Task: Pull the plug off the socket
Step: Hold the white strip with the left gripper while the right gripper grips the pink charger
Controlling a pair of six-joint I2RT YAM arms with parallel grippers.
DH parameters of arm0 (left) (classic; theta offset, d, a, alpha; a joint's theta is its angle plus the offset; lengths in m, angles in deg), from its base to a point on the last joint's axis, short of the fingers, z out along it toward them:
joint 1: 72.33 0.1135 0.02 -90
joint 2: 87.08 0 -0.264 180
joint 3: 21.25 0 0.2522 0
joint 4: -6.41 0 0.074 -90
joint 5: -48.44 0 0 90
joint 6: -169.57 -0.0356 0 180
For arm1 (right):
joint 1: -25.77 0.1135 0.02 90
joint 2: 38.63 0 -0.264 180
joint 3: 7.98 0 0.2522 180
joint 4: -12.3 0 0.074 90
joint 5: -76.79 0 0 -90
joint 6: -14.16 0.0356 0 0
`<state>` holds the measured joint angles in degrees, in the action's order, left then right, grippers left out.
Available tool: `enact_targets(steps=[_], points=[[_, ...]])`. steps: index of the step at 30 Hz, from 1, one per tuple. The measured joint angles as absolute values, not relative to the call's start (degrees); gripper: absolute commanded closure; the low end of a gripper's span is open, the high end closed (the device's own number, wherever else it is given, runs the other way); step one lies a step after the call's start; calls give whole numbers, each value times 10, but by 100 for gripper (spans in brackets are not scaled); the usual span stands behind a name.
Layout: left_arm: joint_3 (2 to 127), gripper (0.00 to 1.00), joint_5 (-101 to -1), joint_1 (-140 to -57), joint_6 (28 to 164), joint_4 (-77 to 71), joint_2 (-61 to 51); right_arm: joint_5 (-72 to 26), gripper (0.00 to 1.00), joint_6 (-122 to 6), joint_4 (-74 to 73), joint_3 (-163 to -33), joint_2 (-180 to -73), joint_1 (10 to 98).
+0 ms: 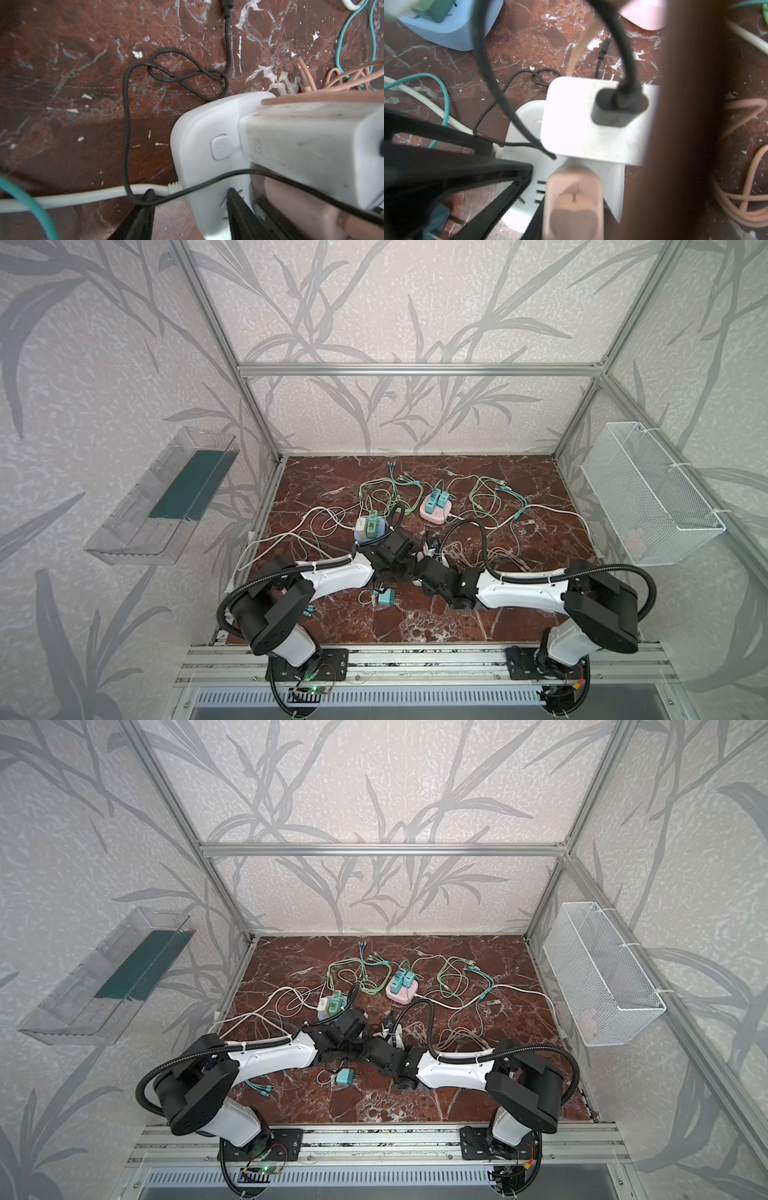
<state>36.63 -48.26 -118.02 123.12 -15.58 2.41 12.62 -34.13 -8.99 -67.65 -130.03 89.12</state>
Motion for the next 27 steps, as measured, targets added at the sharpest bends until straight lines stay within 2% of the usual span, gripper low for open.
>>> enact_targets(steps=[27], points=[[393, 51, -478, -1180, 1232, -144, 53, 114, 91, -341, -91, -678, -1299, 895]])
